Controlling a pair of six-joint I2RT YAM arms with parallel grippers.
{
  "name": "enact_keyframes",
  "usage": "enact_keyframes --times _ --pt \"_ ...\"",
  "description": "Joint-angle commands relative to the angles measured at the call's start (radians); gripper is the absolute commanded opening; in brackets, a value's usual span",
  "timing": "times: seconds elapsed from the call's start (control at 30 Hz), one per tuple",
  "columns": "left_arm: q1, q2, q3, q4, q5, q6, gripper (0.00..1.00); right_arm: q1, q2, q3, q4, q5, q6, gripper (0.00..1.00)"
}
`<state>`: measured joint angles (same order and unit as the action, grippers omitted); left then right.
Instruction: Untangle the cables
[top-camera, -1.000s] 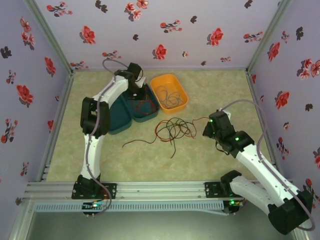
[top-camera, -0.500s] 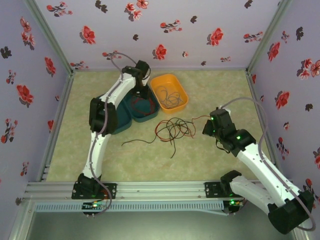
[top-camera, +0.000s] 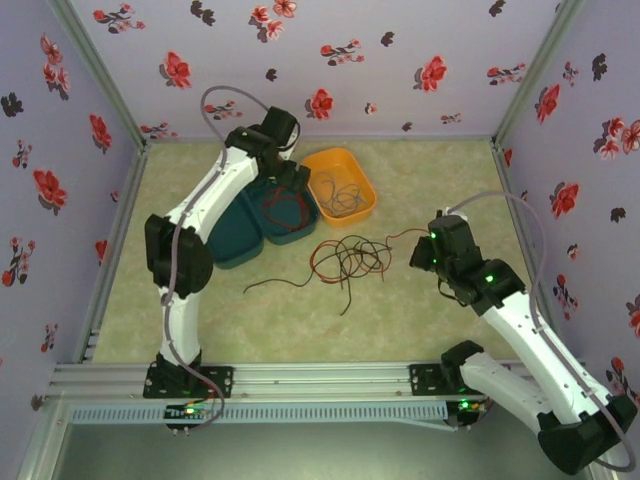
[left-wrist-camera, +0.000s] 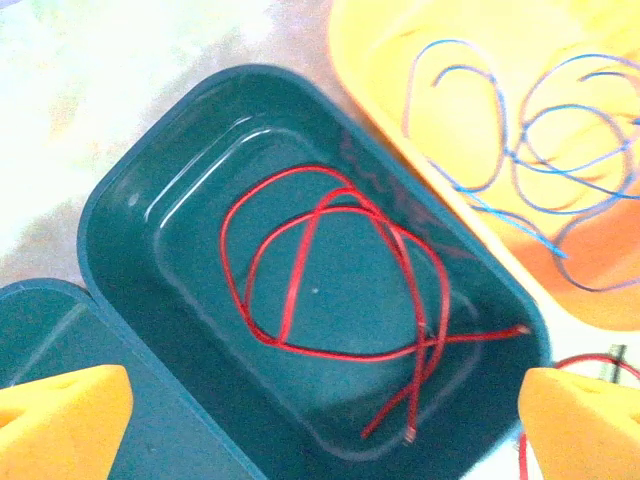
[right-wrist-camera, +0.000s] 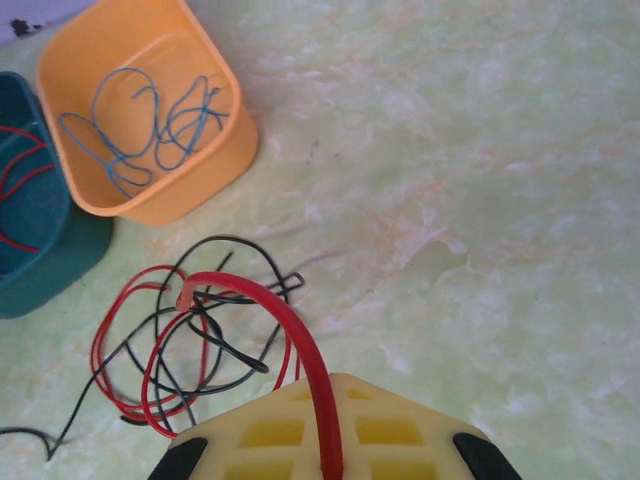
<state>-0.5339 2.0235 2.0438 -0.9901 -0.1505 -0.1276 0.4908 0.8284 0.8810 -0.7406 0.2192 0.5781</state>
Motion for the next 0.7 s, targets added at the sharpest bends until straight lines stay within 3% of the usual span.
enact_keyframes --times 0.0,0.13,0.23,0.4,0.67 --pt "-0.047 -0.084 -0.084 0.037 0.011 0.019 1.00 0.005 -0.024 0.062 -0.025 -0.030 -0.061 0.00" --pt "-0.079 -0.210 -0.240 0.188 0.115 0.010 1.00 0.005 -0.038 0.106 -0.022 -0.071 -0.118 0.00" --pt "-0.082 -0.315 -0.394 0.376 0.307 0.003 1.00 0.005 -0.053 0.129 0.004 -0.102 -0.147 0.00" --pt "-0.092 -0.472 -0.701 0.857 0.588 -0.067 0.96 0.006 -0.054 0.143 0.076 -0.183 -0.174 0.00" --pt "-0.168 -0.479 -0.972 1.411 0.697 -0.147 0.86 0.006 -0.025 0.174 0.173 -0.301 -0.193 0.00"
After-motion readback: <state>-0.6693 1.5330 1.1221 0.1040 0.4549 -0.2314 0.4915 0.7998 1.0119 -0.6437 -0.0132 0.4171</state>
